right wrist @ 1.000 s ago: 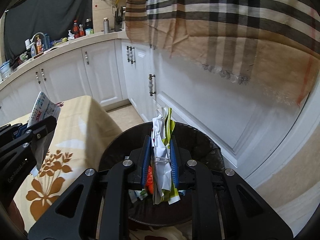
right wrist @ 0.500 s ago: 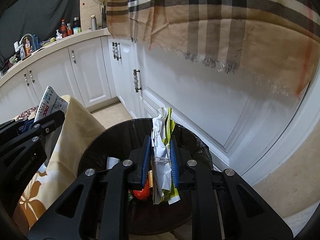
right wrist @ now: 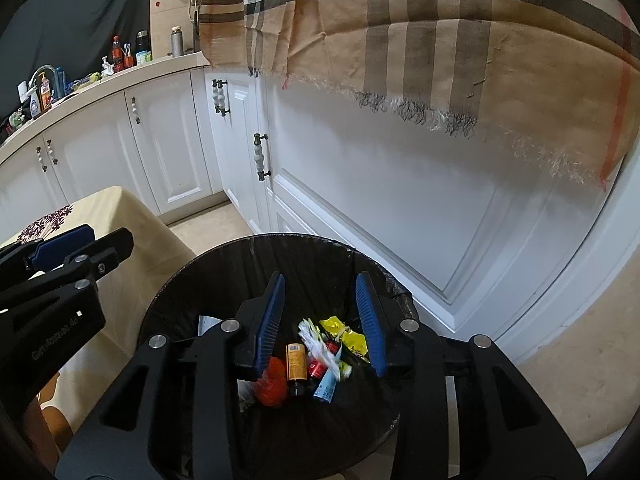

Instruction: Collect trash

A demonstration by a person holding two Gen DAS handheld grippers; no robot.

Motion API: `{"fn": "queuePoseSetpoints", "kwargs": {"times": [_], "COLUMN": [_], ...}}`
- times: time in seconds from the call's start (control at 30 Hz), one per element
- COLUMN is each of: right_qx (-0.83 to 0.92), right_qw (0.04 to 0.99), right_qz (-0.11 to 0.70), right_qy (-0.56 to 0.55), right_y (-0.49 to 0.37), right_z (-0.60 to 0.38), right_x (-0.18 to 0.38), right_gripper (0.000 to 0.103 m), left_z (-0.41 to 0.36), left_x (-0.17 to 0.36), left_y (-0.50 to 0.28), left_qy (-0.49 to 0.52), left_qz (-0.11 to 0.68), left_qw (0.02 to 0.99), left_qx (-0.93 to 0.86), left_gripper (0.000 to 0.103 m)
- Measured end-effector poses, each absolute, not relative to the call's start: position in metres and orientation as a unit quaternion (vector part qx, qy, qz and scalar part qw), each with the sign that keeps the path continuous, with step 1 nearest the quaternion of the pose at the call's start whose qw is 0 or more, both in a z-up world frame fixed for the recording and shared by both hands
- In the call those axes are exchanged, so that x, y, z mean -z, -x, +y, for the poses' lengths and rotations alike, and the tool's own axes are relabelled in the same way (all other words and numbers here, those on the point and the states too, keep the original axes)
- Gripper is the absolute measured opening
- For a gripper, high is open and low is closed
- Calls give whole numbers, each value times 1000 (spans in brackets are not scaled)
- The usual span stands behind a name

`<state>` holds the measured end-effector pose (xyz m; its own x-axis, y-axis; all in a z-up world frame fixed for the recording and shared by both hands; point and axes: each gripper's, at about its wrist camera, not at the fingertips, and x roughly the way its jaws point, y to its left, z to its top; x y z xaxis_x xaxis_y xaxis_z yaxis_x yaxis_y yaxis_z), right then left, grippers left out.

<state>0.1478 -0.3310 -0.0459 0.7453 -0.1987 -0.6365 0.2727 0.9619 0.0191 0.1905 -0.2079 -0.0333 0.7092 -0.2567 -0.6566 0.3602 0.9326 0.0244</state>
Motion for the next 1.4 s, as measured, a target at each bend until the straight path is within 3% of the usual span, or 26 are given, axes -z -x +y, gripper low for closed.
{"fn": "queuePoseSetpoints", "kwargs": {"times": [0.3, 0.37, 0.73, 1.4], "right_qx": [134, 136, 140, 119], "right_qw": [934, 935, 942, 957], "right_qz": [327, 322, 302, 265], "right_qy": [-52, -51, -41, -19], "right_y": [-139, -134, -104, -40], "right_z": [-328, -326, -304, -248], "right_x": [39, 36, 17, -21], "right_gripper": [39, 47, 60, 73], "left_z": [-205, -202, -167, -86], "left_x": [27, 24, 9, -29], "left_y": [-184, -181, -150, -76], "left_qy": [-85, -83, -77, -55], "left_qz": [325, 323, 298, 261], "left_qw": [928, 929, 942, 960], "left_qx": [159, 159, 133, 90], "left_gripper": [54, 56, 71, 81]}}
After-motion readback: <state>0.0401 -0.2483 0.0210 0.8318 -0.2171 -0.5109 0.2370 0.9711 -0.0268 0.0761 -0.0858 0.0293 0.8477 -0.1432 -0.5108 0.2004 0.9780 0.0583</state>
